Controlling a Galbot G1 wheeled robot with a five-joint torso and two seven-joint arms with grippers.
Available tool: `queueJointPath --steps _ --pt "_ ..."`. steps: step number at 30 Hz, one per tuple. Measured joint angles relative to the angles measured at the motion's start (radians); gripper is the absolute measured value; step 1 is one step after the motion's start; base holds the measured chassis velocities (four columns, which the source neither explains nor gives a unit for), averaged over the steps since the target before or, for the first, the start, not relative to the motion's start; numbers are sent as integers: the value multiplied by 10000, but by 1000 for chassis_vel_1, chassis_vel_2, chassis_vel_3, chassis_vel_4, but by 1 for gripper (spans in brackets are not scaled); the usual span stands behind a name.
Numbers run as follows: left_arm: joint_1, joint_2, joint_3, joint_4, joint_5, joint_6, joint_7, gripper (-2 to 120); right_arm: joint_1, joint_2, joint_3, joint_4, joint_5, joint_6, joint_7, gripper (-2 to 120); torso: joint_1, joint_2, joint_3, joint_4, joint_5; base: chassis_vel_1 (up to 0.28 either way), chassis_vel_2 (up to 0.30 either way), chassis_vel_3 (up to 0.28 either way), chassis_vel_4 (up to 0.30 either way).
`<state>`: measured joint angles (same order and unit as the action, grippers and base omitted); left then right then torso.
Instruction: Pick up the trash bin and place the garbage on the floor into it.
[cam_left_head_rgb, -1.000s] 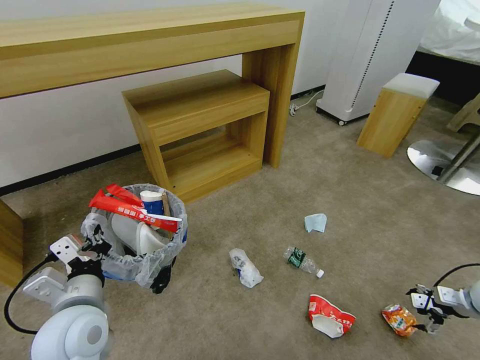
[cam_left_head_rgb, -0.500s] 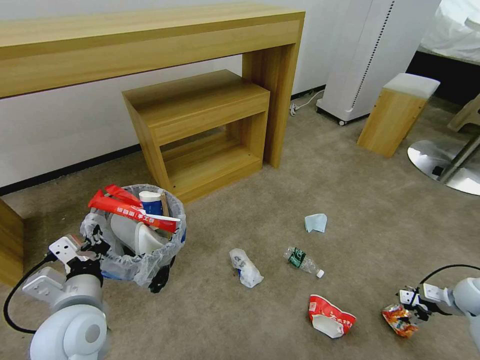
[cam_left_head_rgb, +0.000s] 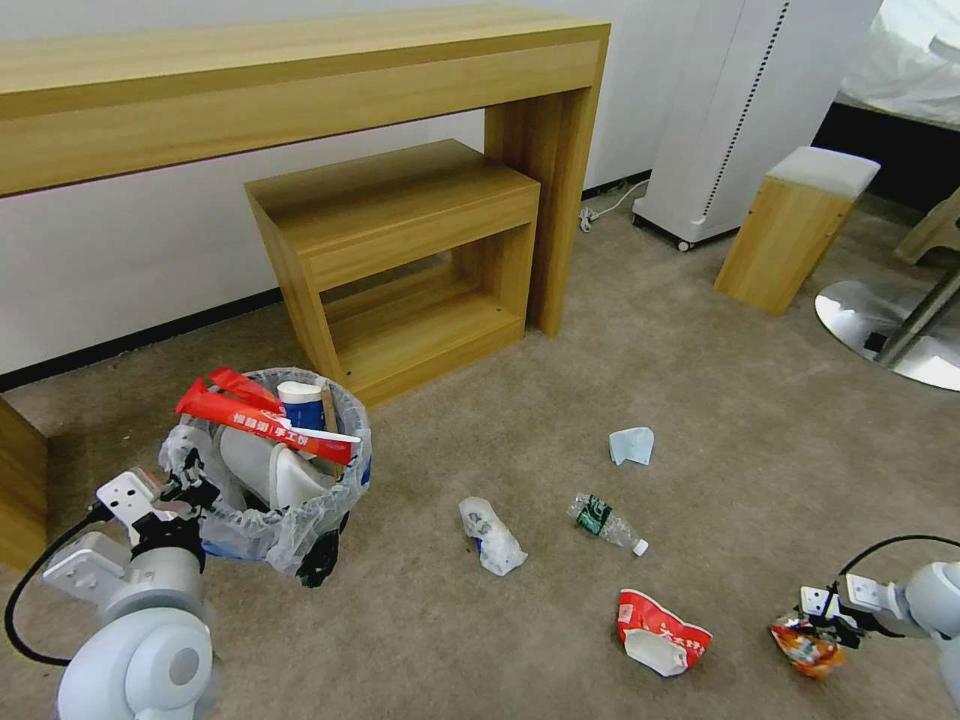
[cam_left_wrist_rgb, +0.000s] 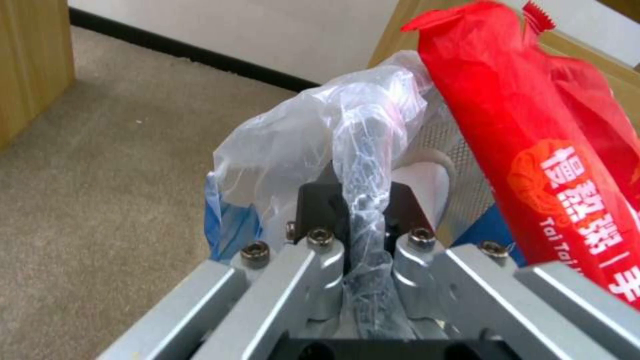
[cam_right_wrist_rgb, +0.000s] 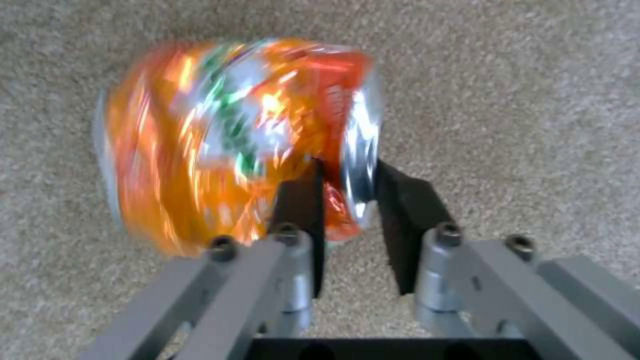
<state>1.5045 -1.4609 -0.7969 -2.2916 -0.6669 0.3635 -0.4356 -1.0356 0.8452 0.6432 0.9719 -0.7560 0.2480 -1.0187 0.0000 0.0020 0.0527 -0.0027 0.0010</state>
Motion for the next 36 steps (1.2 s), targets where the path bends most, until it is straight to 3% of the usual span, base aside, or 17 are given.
queueJointPath --steps 2,4,7,8,10,11,14,15,17,19,20,22,27,29,36 --pt "28 -20 9 -33 24 0 -3 3 -48 -50 9 109 230 -3 -6 7 0 0 0 2 -2 0 0 0 0" --pt "34 -23 10 -43 35 0 -5 3 -92 -81 3 174 469 -20 -17 6 0 0 0 2 -1 0 0 0 0" --pt "35 -44 41 -58 88 0 -7 3 -367 -215 -118 712 2503 -188 -126 6 0 0 0 0 -1 0 0 0 0" --pt "35 -44 41 -58 88 0 -7 3 -367 -215 -118 712 2503 -188 -126 6 0 0 0 0 -1 0 0 0 0" --pt "27 -77 125 -29 197 0 -8 3 -521 -209 -93 1377 4451 -211 -493 6 0 -1 0 0 0 0 0 0 0" --pt "27 -77 125 -29 197 0 -8 3 -521 -209 -93 1377 4451 -211 -493 6 0 -1 0 0 0 0 0 0 0" --pt "35 -118 343 173 477 -24 -8 3 -569 -180 -57 2474 8307 84 -1406 6 0 -1 1 3 -3 0 0 0 0" --pt "35 -118 343 173 477 -24 -8 3 -569 -180 -57 2474 8307 84 -1406 6 0 -1 1 3 -3 0 0 0 0" --pt "99 -171 651 315 783 -72 17 3 -583 -205 -228 3645 11076 -288 -1700 6 0 0 0 5 -6 0 0 0 0" --pt "168 -250 1110 374 923 -78 26 3 -425 -180 -658 4578 13522 -905 -1478 6 0 0 0 3 -6 0 0 0 0" --pt "168 -250 1110 374 923 -78 26 3 -425 -180 -658 4578 13522 -905 -1478 6 0 0 0 3 -6 0 0 0 0" --pt "242 -348 1806 389 963 -78 29 3 112 46 -1327 5226 15490 -1269 -1057 6 0 0 0 3 -8 0 0 0 0" --pt "299 -473 2639 459 1003 -78 26 3 1095 563 -2618 5577 16797 -1633 -505 6 0 0 0 2 -6 0 0 0 0" --pt "282 -523 2987 525 1037 -79 25 3 1916 982 -3897 5494 17128 -1619 -168 6 0 0 1 3 0 0 0 0 0" --pt "93 -538 3232 730 1069 -81 11 3 3744 1957 -6490 4775 16516 -1352 126 6 0 0 1 7 -7 0 0 0 0"
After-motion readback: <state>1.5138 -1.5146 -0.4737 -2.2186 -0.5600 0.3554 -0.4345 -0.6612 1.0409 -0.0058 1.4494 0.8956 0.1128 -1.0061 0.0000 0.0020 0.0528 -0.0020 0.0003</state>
